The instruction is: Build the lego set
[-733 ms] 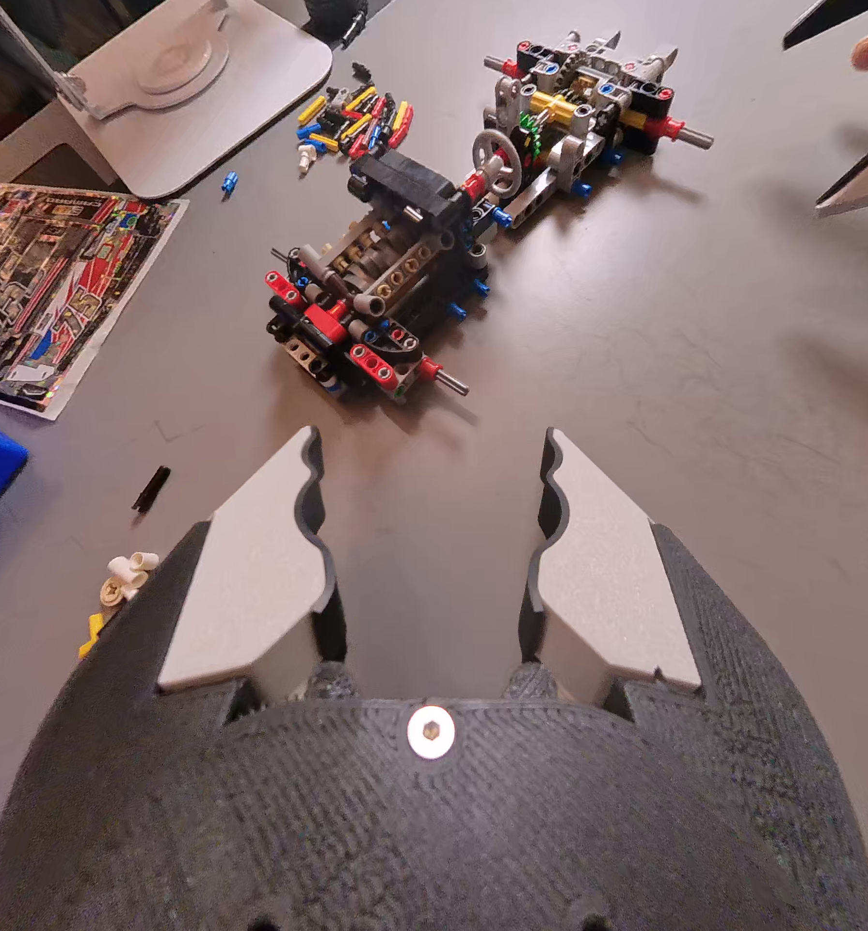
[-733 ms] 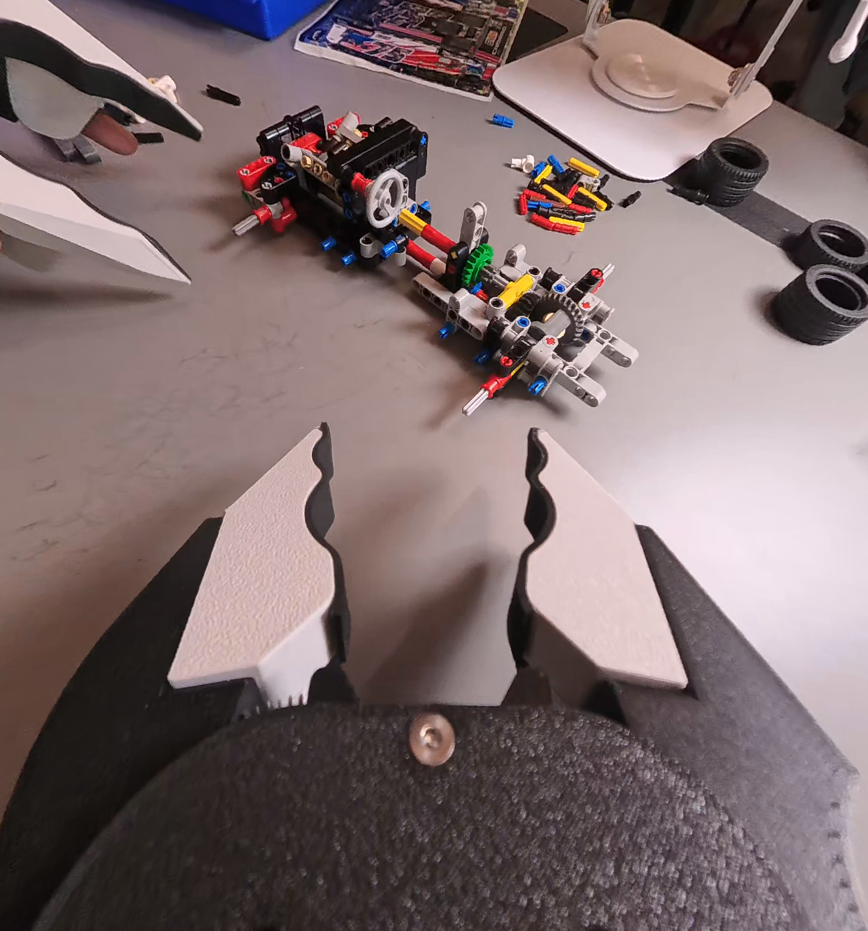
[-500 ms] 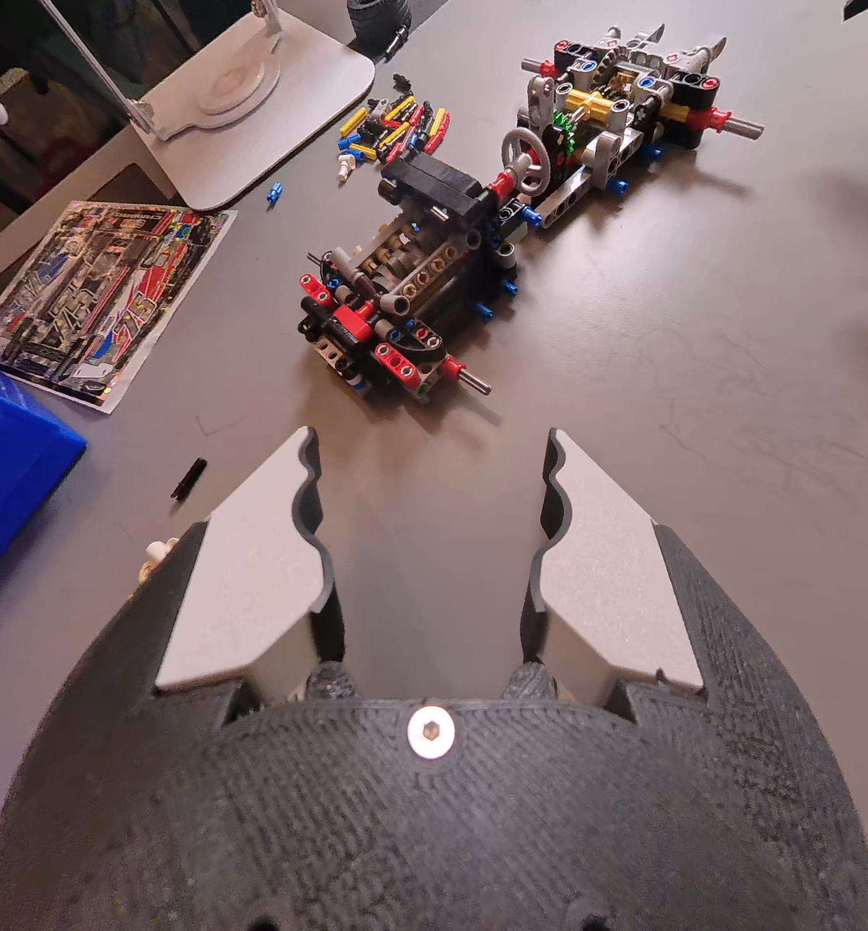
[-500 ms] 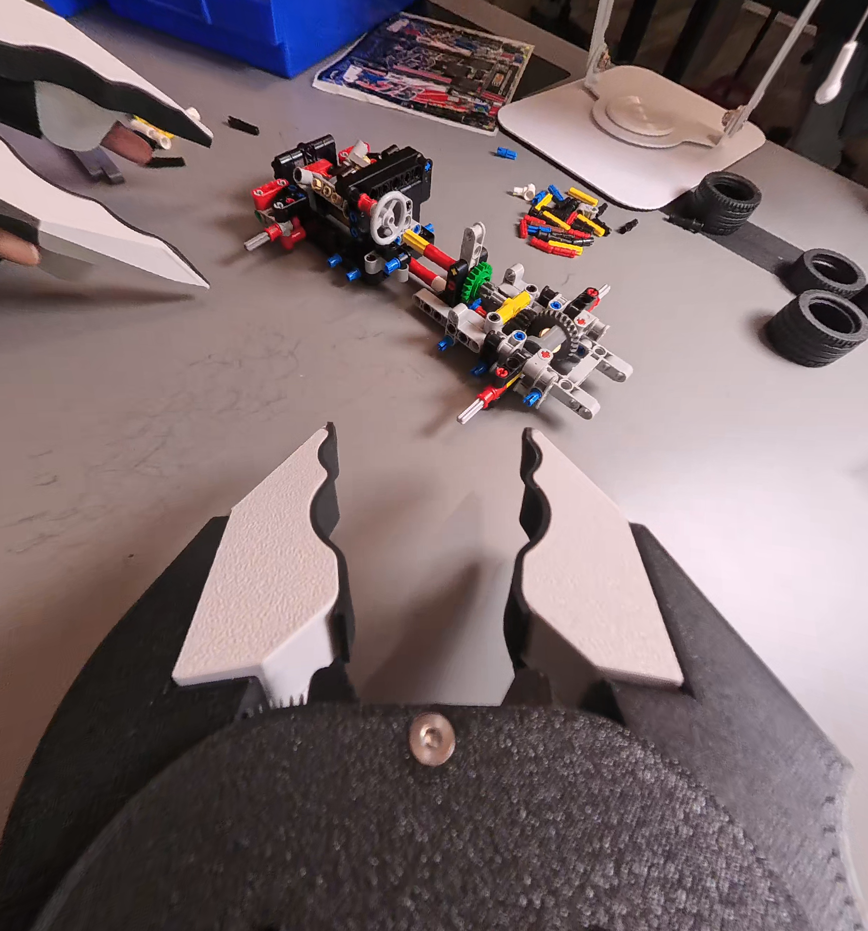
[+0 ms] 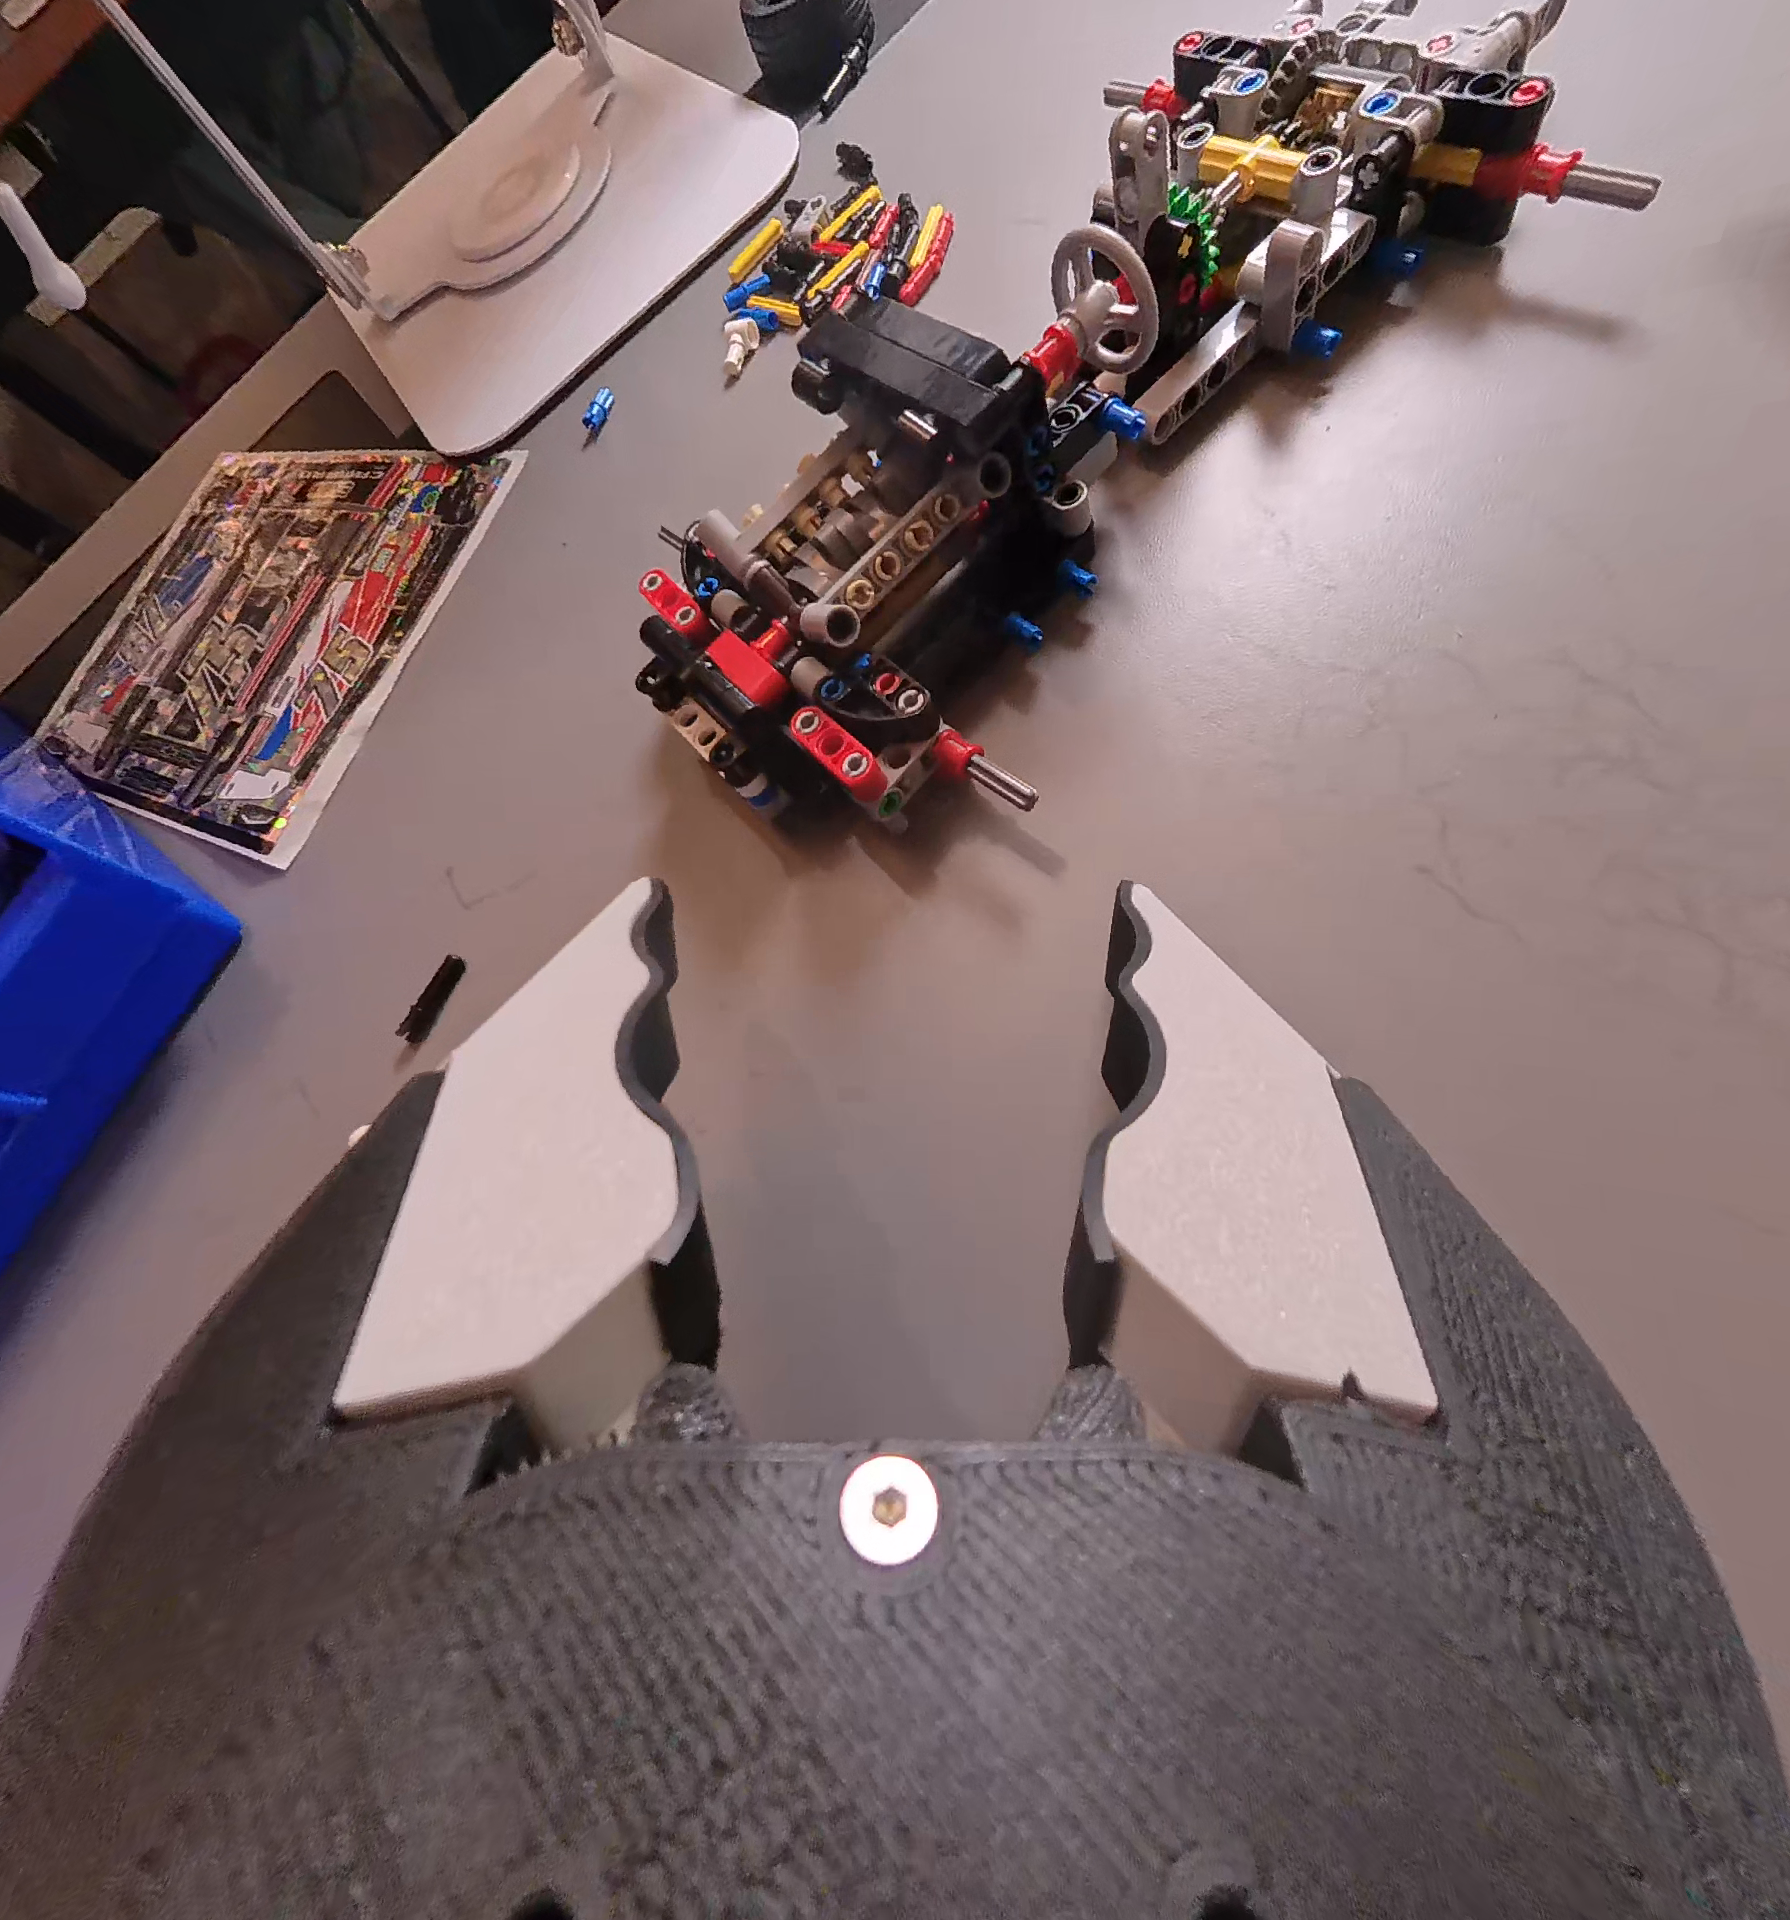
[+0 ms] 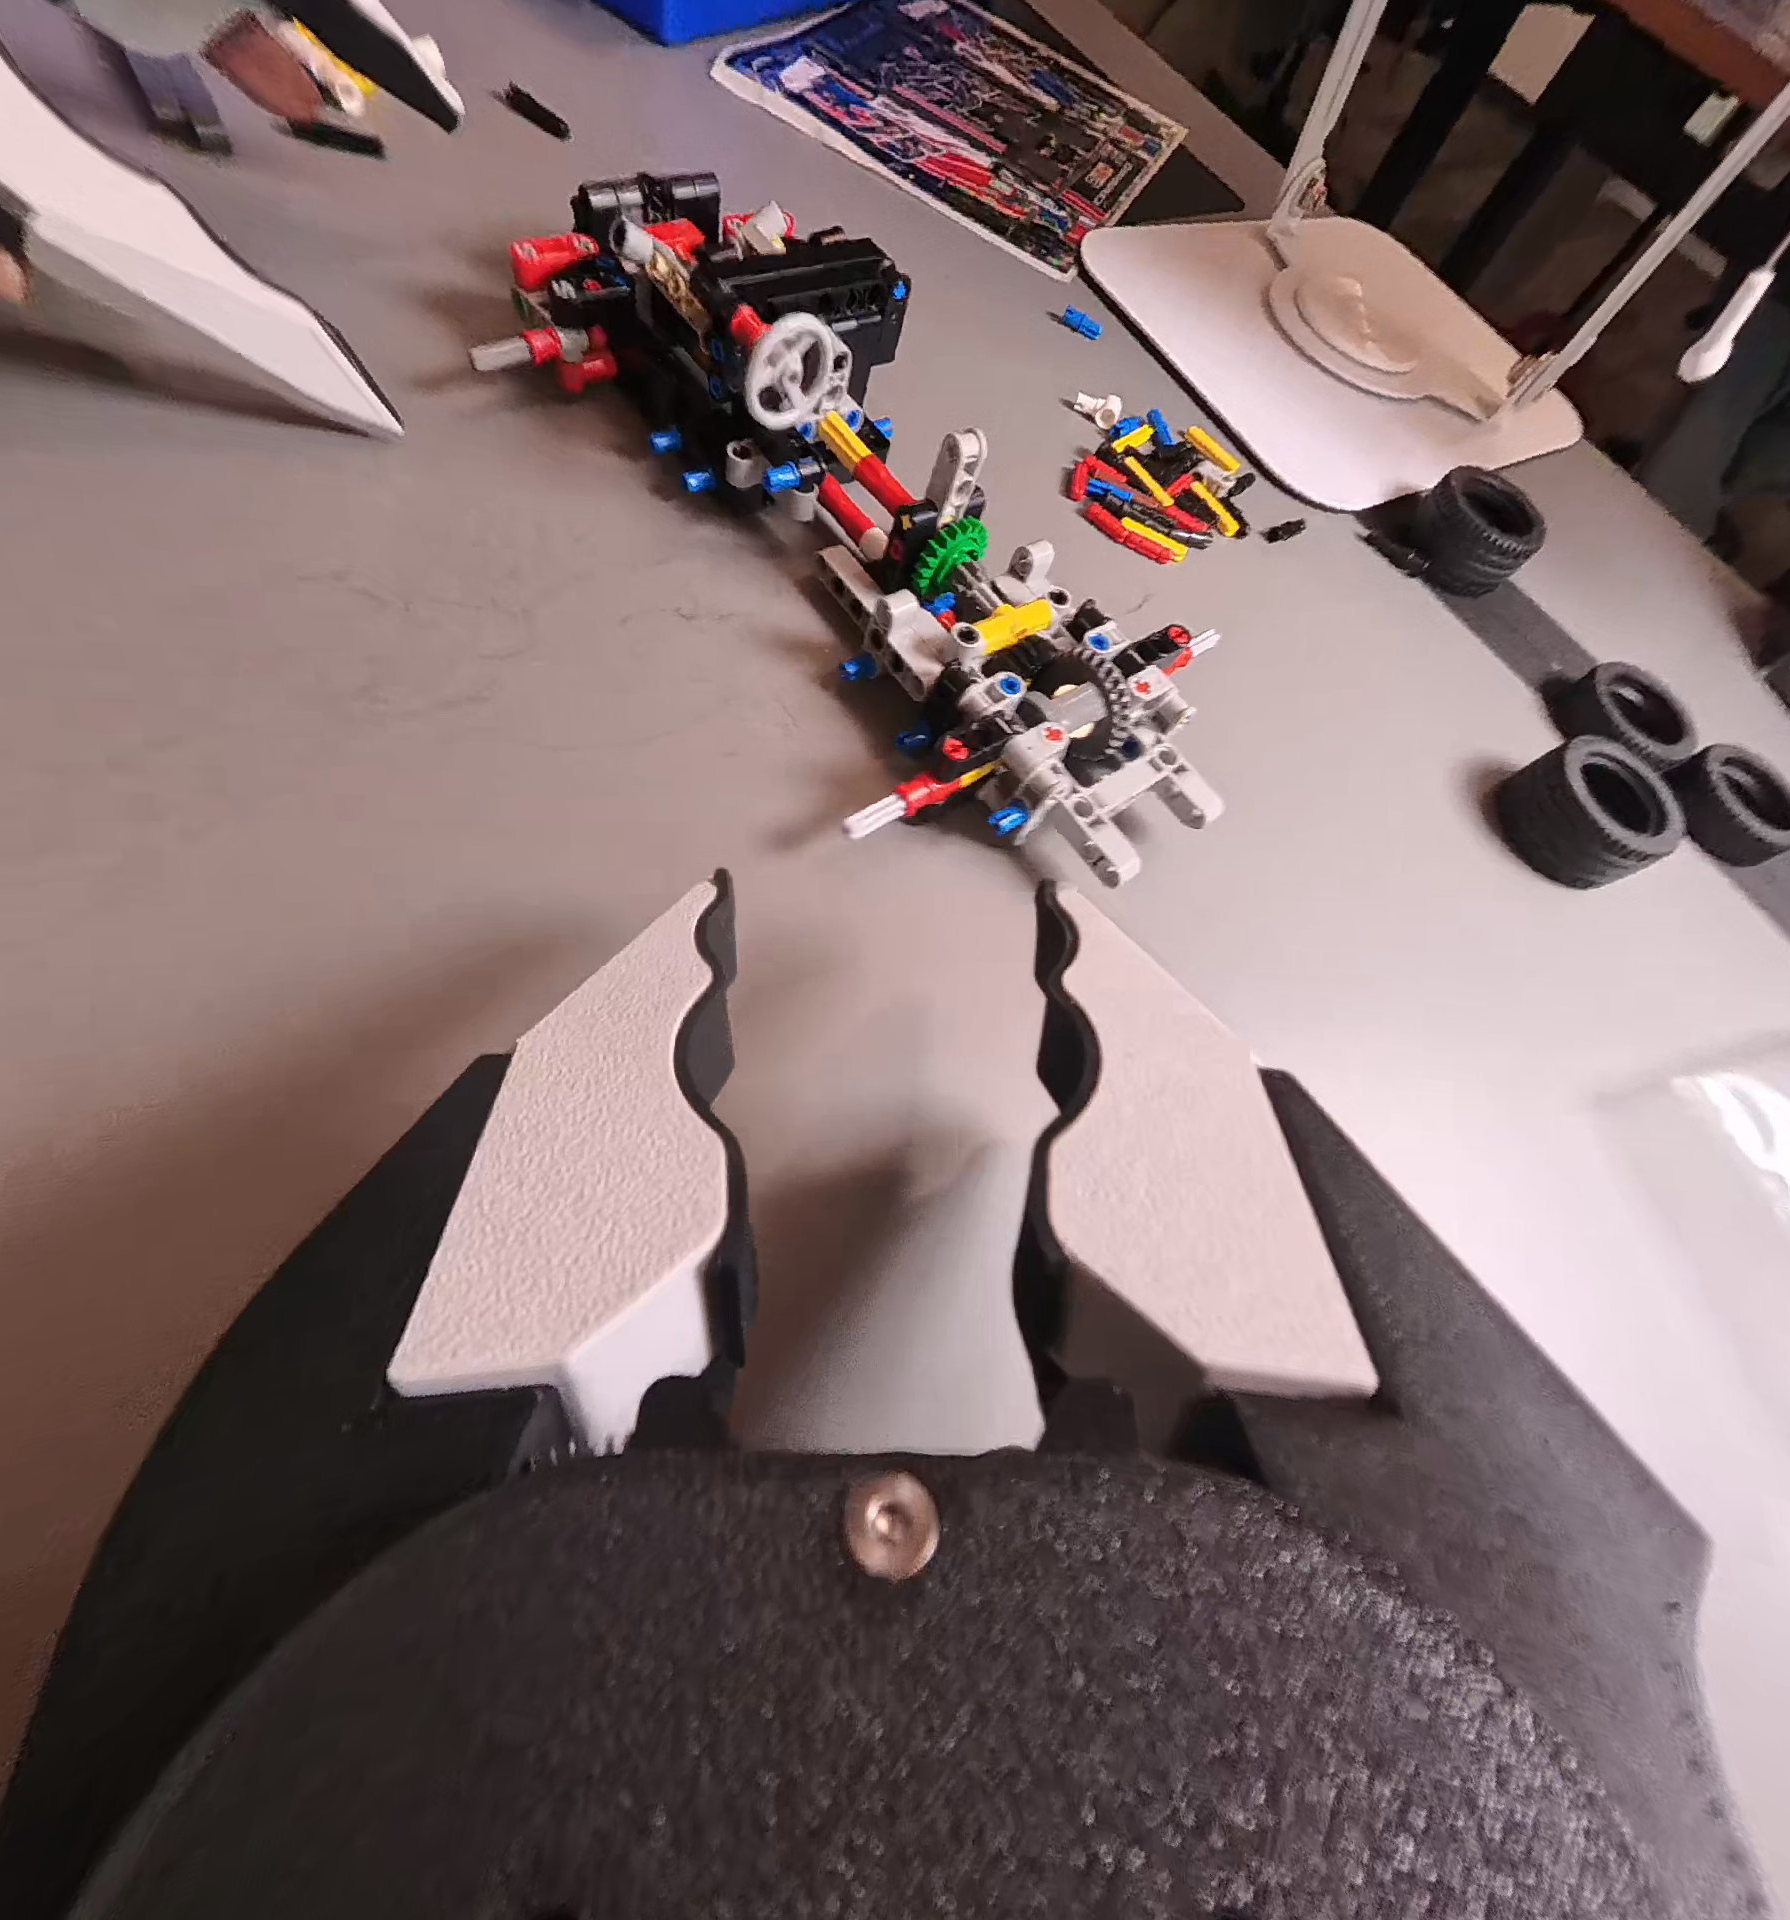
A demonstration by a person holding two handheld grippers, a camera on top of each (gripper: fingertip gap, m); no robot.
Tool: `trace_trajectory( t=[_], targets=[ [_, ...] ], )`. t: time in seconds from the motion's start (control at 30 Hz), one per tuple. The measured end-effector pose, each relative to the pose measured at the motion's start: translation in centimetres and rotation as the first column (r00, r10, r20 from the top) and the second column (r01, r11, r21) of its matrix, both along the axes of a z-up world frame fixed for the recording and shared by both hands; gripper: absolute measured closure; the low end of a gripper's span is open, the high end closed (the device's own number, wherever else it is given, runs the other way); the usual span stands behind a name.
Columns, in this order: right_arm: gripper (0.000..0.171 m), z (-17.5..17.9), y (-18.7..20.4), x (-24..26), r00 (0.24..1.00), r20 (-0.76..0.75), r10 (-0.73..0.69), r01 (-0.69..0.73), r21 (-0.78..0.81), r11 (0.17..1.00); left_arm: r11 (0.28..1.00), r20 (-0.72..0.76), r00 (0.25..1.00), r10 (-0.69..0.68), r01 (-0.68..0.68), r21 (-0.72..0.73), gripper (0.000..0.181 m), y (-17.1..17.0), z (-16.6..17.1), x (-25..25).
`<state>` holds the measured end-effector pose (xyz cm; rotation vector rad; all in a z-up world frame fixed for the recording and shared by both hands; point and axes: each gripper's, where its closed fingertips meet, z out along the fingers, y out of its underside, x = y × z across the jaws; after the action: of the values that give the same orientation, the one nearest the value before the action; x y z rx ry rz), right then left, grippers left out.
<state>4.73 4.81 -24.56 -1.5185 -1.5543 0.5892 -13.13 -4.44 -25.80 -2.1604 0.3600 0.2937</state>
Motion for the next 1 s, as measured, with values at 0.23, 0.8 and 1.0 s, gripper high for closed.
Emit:
trace_trajectory(
  t=[0.23,0.8,1.0],
  targets=[
    [0.125,-1.1,5.1,-1.2,0.967,0.199,0.162,-0.208,0.236,0.949,0.997,-0.037,0.996,-0.075,0.075,-0.001,0.110,0.2,0.0,1.3],
    [0.159,-0.8,5.6,-3.9,0.899,0.295,0.325,-0.418,0.351,0.838,0.992,-0.205,0.971,-0.124,0.124,-0.016,0.172,1.3,-0.5,0.9],
    [0.162,-0.5,4.7,-3.2,0.881,0.292,0.372,-0.421,0.124,0.899,0.993,-0.248,0.963,-0.102,0.113,0.031,0.169,1.2,1.0,0.9]
  ],
)
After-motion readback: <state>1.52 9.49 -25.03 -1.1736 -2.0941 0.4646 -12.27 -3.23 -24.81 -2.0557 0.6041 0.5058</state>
